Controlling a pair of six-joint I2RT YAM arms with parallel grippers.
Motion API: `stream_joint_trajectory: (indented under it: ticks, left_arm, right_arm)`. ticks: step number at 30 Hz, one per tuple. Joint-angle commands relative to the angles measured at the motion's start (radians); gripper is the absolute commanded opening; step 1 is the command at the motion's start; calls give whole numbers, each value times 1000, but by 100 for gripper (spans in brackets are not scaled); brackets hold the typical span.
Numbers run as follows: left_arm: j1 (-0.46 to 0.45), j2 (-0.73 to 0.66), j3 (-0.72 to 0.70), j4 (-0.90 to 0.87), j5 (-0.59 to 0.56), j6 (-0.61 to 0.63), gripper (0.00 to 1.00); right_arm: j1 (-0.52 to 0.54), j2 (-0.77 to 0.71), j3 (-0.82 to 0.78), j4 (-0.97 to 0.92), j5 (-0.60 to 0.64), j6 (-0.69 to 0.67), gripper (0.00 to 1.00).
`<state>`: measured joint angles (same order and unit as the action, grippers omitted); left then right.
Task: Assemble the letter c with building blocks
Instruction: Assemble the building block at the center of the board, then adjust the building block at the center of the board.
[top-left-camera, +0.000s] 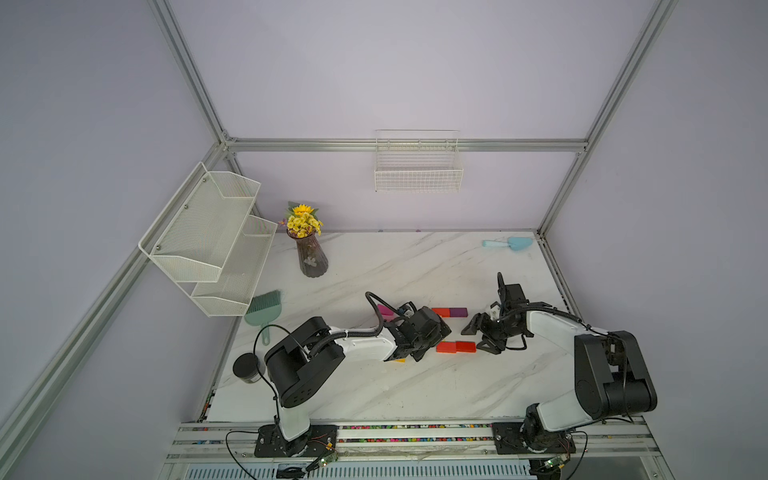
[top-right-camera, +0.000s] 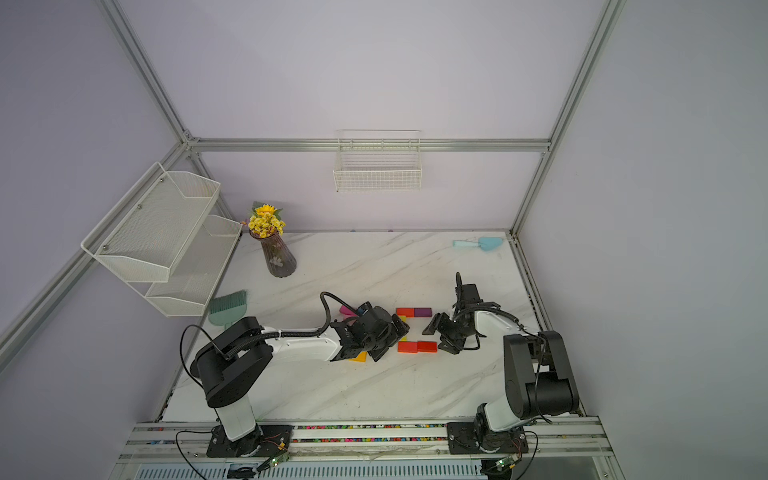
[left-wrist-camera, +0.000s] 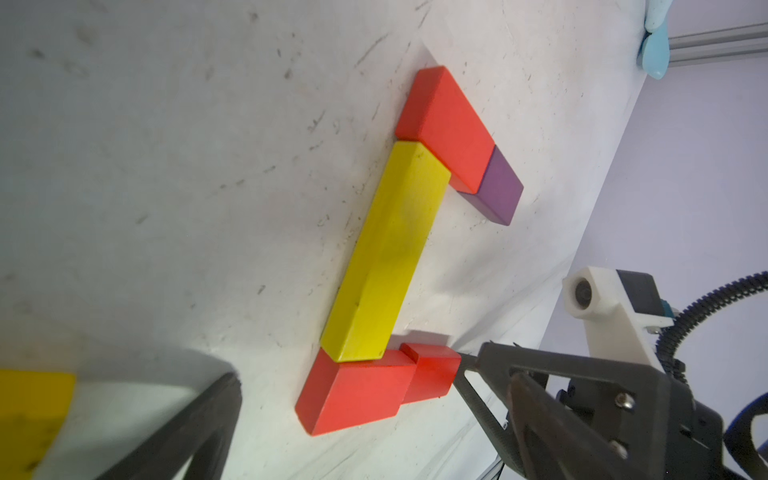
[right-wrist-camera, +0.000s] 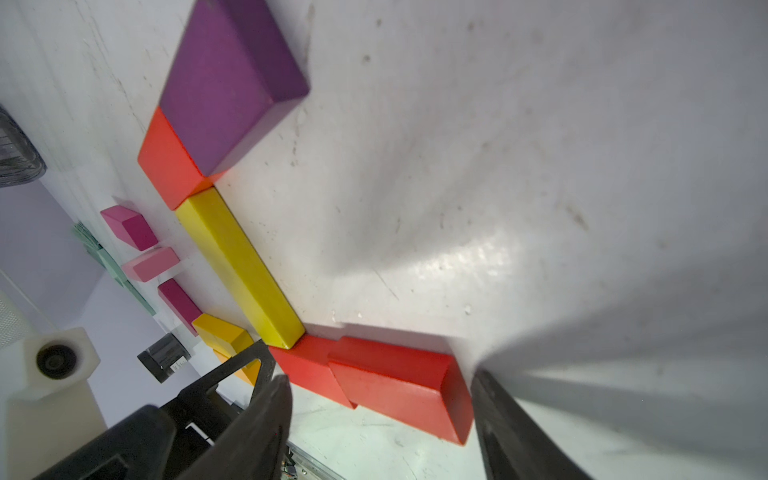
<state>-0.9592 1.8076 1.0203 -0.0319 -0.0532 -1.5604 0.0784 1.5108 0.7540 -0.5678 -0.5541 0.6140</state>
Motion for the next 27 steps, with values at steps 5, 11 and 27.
stream_joint_trajectory:
  ticks: [5,11,27]
  left_arm:
    - [11,-49,1,-10,-25,9,100]
    - [11,-51,-3,-5,-25,8,100]
    - [11,-41,4,1,-23,7,100]
  right_arm:
    - [-5,0,-4,23,-29,-11,70]
    - [-5,4,-5,25,-28,-11,70]
    - [-5,15,1,29,-37,-10,70]
